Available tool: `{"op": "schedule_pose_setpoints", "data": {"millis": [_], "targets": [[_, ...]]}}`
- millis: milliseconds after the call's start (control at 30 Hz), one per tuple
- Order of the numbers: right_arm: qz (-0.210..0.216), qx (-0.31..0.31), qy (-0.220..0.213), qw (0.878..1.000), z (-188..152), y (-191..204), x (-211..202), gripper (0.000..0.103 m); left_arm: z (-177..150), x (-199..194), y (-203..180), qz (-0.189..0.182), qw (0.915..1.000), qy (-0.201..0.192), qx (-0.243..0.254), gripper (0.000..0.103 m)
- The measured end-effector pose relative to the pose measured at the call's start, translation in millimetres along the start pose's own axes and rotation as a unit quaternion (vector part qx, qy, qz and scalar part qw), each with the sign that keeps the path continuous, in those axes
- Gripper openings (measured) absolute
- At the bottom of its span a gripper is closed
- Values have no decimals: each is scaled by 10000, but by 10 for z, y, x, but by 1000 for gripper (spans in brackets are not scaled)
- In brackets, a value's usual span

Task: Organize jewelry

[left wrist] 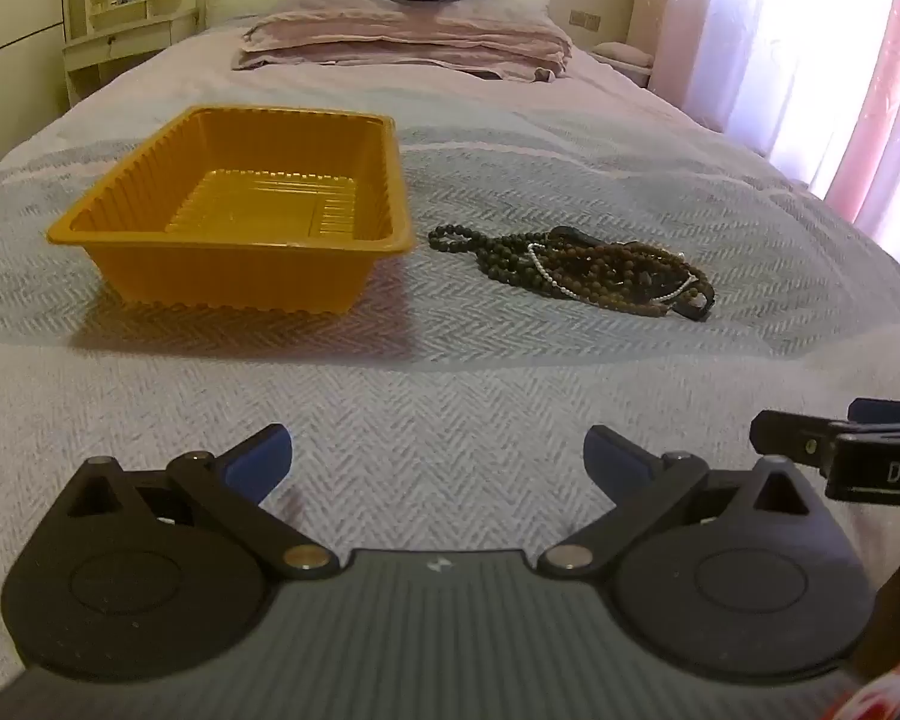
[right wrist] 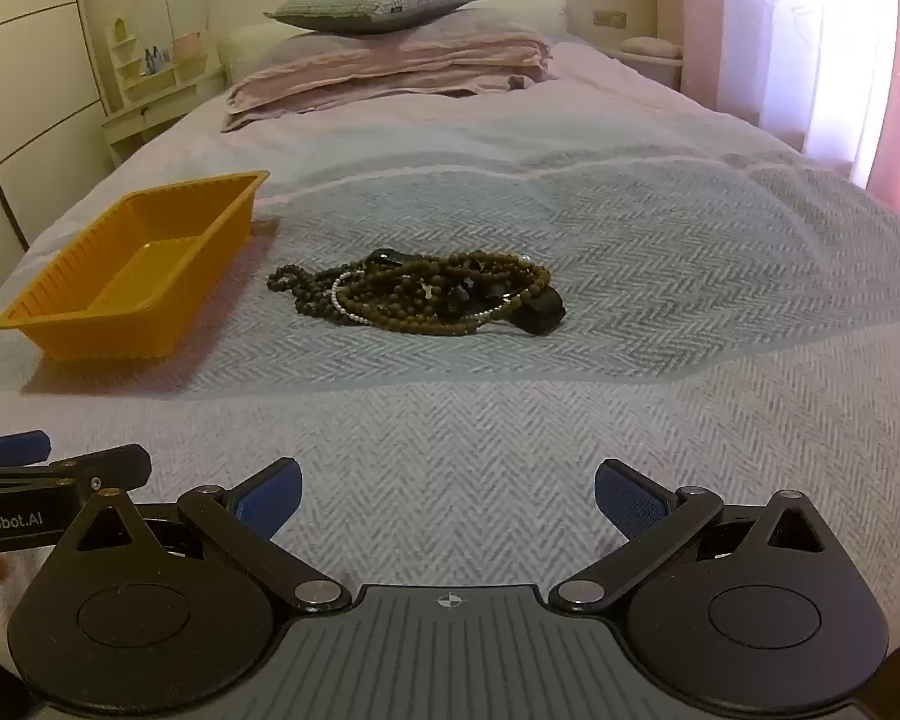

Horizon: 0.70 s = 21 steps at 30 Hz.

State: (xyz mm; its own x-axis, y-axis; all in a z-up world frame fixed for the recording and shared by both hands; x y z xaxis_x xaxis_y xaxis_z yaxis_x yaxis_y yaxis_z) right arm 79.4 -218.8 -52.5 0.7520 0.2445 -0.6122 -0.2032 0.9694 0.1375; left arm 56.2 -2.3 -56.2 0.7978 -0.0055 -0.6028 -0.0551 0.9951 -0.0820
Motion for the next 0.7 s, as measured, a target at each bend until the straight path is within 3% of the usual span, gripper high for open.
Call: {"op": "schedule_pose_setpoints", "data": {"millis": [700], "targets": [[-8,31,-51,10000,8,-20,-12,103,24,-18,20,-25,9999,-45,-104,103]]}}
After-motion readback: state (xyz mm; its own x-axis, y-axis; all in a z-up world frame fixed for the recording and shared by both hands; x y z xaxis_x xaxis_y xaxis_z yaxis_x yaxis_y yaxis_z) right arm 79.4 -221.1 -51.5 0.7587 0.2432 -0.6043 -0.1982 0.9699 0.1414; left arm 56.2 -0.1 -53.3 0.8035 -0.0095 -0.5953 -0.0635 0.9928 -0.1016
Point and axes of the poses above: each gripper's, at about its wrist camera, not at the fingertips, and x roughly the way its jaws point, y to its left, z to its top, the point moved 8 cm from there along x, roughly the way its jaws point, and after that the axes turned 8 degrees about -y, right-handed, at the moved point
